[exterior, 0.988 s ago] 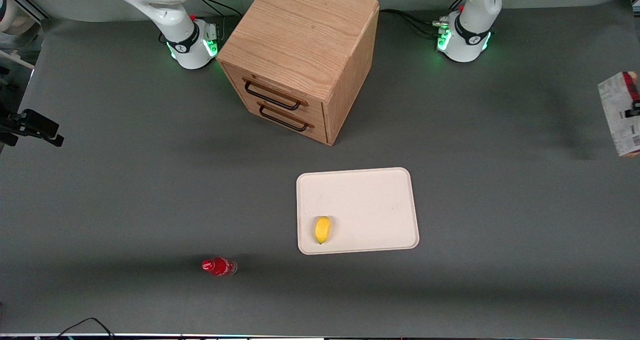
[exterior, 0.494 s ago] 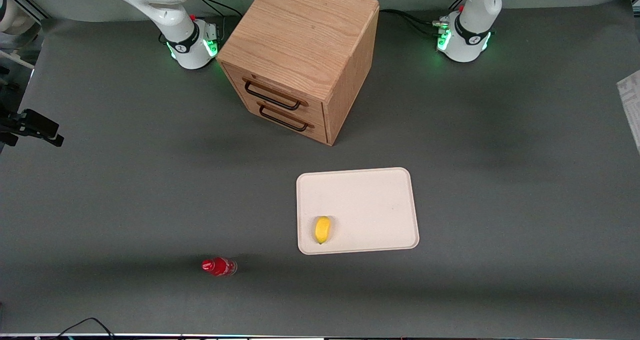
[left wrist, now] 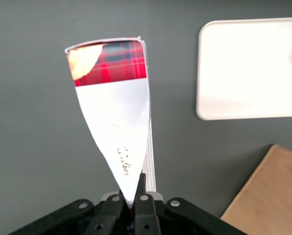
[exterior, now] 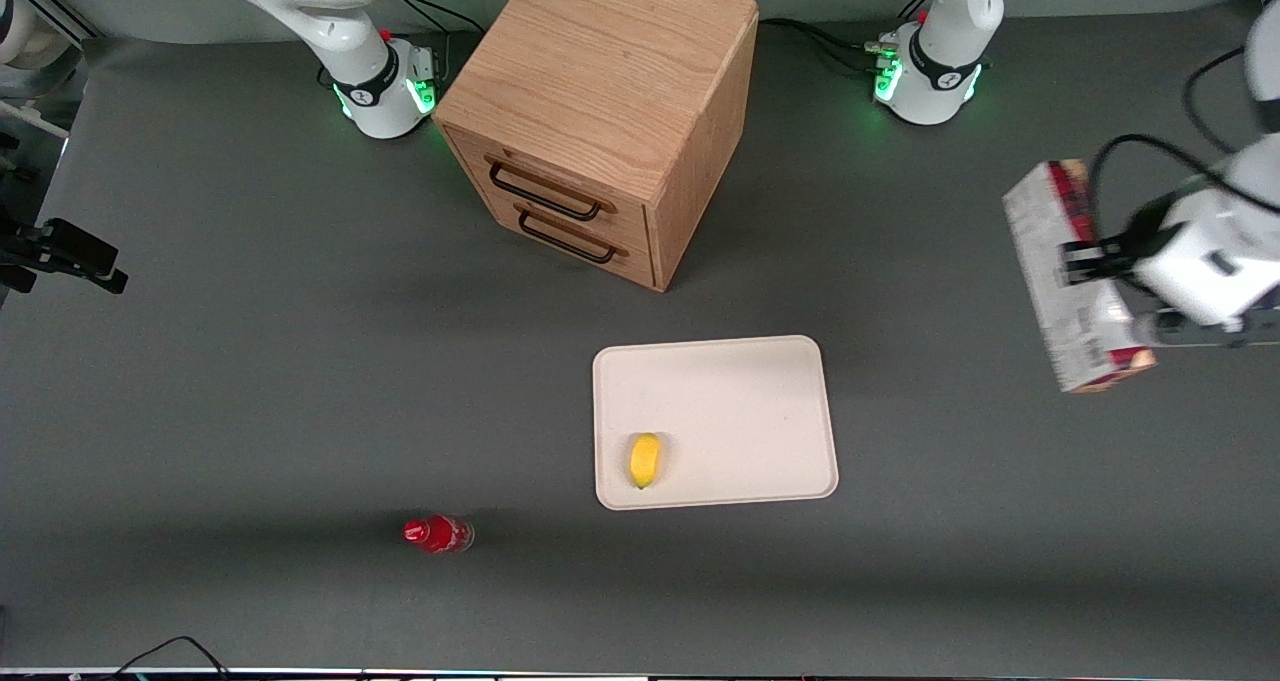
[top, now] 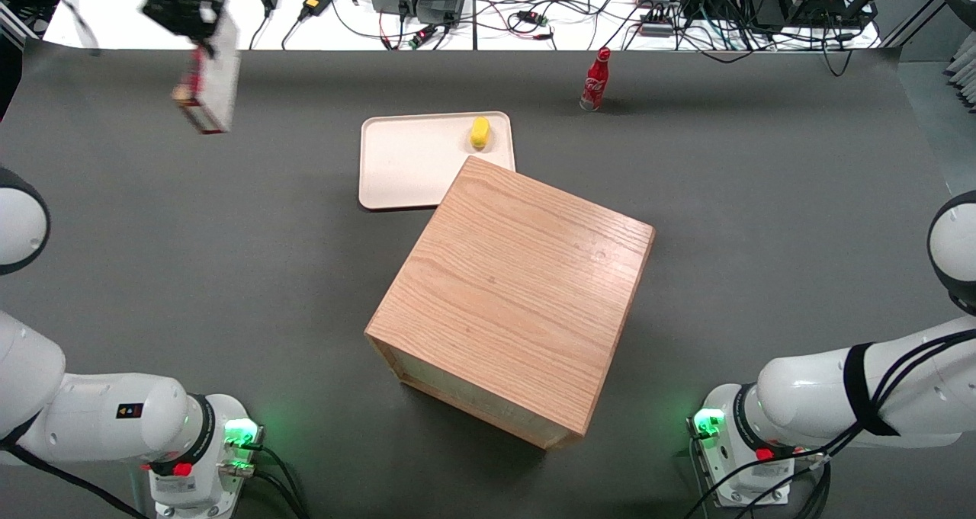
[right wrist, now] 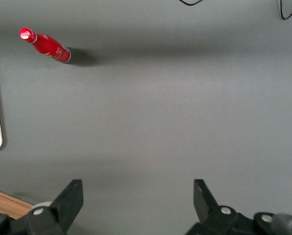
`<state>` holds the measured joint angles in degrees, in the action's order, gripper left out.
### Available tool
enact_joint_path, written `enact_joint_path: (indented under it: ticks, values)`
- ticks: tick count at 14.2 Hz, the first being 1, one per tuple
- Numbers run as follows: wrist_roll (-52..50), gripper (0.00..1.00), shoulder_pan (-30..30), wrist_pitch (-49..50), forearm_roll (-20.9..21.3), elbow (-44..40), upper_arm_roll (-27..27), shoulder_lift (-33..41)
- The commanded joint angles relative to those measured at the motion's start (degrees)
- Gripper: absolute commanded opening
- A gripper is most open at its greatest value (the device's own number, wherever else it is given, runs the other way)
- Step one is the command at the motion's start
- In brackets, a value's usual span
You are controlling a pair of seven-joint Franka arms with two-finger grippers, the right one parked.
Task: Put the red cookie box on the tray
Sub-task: 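Lift the cookie box and tip it flat toward the white tray, then lower the box onto the tray beside the lemon and open the gripper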
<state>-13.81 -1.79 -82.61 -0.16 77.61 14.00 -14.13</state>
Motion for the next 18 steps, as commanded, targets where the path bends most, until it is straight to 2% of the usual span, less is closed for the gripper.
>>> enact_joint_path:
  ticks: [1,5,10,11,12,13,16,18]
  values:
    - [-8.04,0.0,-0.94,-7.09,0.86,-0.44,7.24,-6.49]
    - [-14.82,0.0,-0.5,-22.47,8.13,3.59,14.73,-17.39]
    - [-17.83,0.0,0.99,-40.59,15.18,10.19,15.09,-27.16]
    - [-17.83,0.16,1.0,-42.53,16.14,10.89,15.09,-27.96]
    - [-17.74,0.91,0.73,-42.64,16.41,10.81,14.91,-28.14]
    - [-17.83,1.0,0.12,-42.03,15.89,10.64,14.91,-27.88]
    - [-17.3,1.0,-1.29,-33.28,15.54,8.63,15.09,-24.11]
    - [-16.78,1.0,-2.52,-24.4,12.22,5.64,14.91,-19.73]
